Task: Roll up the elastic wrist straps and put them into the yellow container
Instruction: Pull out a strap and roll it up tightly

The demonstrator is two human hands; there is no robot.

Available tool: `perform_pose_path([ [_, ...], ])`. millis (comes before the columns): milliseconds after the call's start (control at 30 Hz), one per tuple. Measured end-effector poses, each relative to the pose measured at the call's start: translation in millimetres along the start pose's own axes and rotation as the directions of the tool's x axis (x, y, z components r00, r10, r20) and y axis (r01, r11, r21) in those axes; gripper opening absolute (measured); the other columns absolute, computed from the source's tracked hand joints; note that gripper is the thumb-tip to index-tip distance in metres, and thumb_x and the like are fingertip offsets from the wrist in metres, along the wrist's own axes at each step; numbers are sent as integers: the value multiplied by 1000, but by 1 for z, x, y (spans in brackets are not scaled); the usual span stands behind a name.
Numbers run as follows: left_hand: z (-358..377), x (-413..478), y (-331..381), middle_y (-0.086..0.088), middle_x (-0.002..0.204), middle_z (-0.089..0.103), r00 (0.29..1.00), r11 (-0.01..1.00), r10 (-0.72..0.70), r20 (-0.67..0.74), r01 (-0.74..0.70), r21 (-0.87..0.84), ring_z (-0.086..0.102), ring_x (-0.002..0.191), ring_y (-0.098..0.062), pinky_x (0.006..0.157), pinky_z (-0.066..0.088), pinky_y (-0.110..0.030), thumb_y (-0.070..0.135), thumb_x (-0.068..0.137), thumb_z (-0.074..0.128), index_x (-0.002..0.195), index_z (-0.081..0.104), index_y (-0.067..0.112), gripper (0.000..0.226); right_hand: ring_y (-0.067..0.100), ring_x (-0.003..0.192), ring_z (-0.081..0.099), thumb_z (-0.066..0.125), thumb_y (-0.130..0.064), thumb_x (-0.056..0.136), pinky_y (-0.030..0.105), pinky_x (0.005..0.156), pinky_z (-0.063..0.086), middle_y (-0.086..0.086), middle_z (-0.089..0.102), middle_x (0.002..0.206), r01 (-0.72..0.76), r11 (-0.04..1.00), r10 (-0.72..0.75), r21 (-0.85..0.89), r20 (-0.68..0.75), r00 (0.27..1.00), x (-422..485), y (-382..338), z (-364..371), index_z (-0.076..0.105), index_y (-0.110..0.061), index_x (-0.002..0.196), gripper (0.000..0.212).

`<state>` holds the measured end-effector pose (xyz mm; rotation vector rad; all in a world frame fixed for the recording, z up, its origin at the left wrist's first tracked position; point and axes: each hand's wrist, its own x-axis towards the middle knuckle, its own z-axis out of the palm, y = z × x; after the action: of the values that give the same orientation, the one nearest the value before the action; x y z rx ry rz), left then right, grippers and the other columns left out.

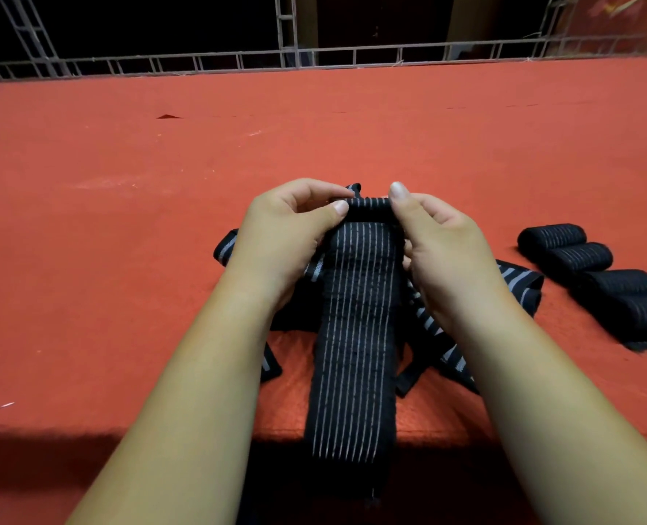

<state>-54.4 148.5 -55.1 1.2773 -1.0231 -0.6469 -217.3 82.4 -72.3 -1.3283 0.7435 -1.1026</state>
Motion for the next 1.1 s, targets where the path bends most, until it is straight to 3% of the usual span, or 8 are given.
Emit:
perform_pose_path([
  [200, 4, -1, 2, -12, 91, 78, 997, 992, -78, 6, 78, -96, 73, 82, -25, 89, 65, -48, -1, 91, 71, 93, 82, 13, 18, 20, 79, 75, 71, -22, 103, 35, 65, 58, 7, 81, 92, -30, 996, 32, 79, -30, 999, 3, 2, 1, 81, -18, 100, 12],
  [300, 6, -1, 4, -9, 89, 76, 990, 976, -142, 20, 144, -161, 71, 76, -17, 68, 60, -28, -3, 96, 67, 98, 79, 11, 18, 20, 80, 76, 70, -17, 102, 36, 69, 60, 8, 81, 93, -2, 994, 6, 108, -41, 999, 3, 2, 1, 81, -17, 102, 11],
  [433, 7, 0, 5, -12, 91, 75, 976, 957, -216, 34, 219, -189, 69, 79, -23, 64, 56, -28, -4, 95, 64, 107, 76, 11, 23, 27, 82, 74, 70, -8, 98, 44, 74, 61, 13, 79, 100, 27, 991, -20, 130, -52, 998, 5, 5, 1, 81, -20, 110, 20],
  [533, 7, 1, 2, -11, 91, 76, 973, 947, -229, 35, 231, -222, 69, 83, -25, 71, 52, -34, -3, 93, 66, 120, 72, 5, 29, 30, 89, 75, 73, -8, 95, 53, 87, 62, 7, 77, 97, 58, 990, -50, 129, -65, 997, 8, 8, 1, 81, -23, 115, 27],
  [633, 6, 0, 1, -12, 96, 78, 972, 944, -231, 36, 233, -232, 71, 85, -25, 76, 52, -38, 4, 94, 71, 128, 70, 5, 34, 15, 88, 77, 72, -2, 99, 33, 81, 62, -9, 77, 87, 69, 985, -57, 158, -79, 995, 7, 7, 2, 71, -15, 129, 33],
  [833, 8, -5, -2, -12, 105, 83, 984, 960, -171, 43, 176, -216, 80, 91, -25, 81, 63, -37, 8, 103, 69, 113, 82, 14, 18, 19, 103, 80, 78, -6, 98, 39, 89, 65, 4, 81, 112, 101, 994, -95, 38, -133, 986, 2, 9, 4, 69, -13, 122, 27],
  [1000, 7, -3, 1, -10, 116, 81, 989, 974, -147, -20, 142, -177, 76, 88, -23, 61, 59, -29, 3, 101, 70, 117, 82, 22, 28, 23, 97, 81, 78, -13, 98, 45, 86, 67, 3, 82, 104, 77, 997, -74, 15, -155, 985, 0, 6, 4, 77, -18, 113, 16],
  [1100, 7, -2, -2, -8, 112, 82, 991, 981, -121, -49, 111, -160, 79, 95, -26, 85, 66, -45, 0, 101, 69, 120, 82, 23, 33, 24, 96, 82, 73, -24, 103, 45, 88, 65, 4, 84, 103, 31, 999, -26, 41, -128, 991, -1, 5, 5, 82, -21, 114, 15],
])
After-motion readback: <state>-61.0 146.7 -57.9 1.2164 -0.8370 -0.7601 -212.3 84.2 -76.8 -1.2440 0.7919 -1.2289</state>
